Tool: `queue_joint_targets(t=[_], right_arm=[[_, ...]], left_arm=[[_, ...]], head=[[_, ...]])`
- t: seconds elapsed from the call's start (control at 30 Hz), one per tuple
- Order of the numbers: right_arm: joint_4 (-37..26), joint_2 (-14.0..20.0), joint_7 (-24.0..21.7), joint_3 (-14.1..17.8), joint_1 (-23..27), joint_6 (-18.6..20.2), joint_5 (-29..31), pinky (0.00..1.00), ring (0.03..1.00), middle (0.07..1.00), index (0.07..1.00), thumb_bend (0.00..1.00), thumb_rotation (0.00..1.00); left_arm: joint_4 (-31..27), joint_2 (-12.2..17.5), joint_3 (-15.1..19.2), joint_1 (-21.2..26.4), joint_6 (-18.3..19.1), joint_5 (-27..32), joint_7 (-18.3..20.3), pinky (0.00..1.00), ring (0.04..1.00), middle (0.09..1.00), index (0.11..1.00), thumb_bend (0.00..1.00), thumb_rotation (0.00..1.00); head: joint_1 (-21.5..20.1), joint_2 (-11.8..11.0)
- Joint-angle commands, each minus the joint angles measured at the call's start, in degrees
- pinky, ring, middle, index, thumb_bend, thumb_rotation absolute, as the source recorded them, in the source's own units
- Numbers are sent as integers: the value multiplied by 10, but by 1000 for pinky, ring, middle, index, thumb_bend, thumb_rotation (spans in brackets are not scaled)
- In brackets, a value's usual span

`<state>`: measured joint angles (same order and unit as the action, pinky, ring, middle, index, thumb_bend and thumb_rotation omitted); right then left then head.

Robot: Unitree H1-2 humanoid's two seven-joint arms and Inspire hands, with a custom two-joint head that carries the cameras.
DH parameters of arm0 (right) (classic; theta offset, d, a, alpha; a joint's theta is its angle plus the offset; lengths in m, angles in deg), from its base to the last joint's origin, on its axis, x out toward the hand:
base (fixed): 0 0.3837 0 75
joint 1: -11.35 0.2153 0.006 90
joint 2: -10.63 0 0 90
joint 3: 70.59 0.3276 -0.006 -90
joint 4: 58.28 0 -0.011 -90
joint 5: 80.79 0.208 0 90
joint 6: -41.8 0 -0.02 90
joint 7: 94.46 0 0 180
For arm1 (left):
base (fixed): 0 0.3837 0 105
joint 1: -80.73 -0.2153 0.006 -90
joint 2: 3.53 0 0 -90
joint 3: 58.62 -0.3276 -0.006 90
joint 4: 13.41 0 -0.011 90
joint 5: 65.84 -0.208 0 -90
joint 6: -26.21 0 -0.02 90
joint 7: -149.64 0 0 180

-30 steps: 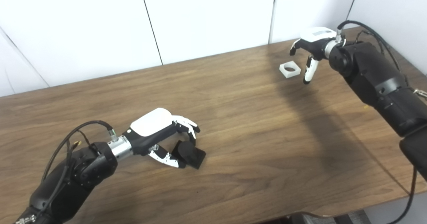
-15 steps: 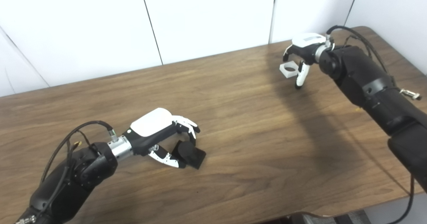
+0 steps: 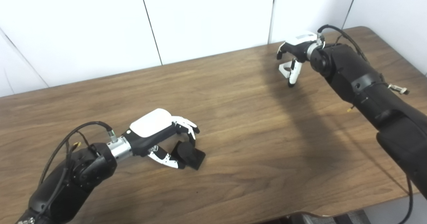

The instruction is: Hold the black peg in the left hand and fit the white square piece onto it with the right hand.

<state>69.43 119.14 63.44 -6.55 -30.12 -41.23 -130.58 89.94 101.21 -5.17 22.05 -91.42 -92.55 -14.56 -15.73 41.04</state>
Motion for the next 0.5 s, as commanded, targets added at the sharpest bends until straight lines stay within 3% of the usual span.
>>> queue_joint_targets(t=[0.0,0.47], right_arm=[[3,4,14,-3,27,-12,2,765,878,863,756,765,160],[-9,28,3,2,18,-5,0,789,893,857,752,751,143]], left_arm=[[13,21,-22,-33,10,-46,58,613,769,784,492,522,71],[10,29,-20,-33,8,-47,60,617,766,781,492,523,70]], head=[[-1,1],[-6,3]])
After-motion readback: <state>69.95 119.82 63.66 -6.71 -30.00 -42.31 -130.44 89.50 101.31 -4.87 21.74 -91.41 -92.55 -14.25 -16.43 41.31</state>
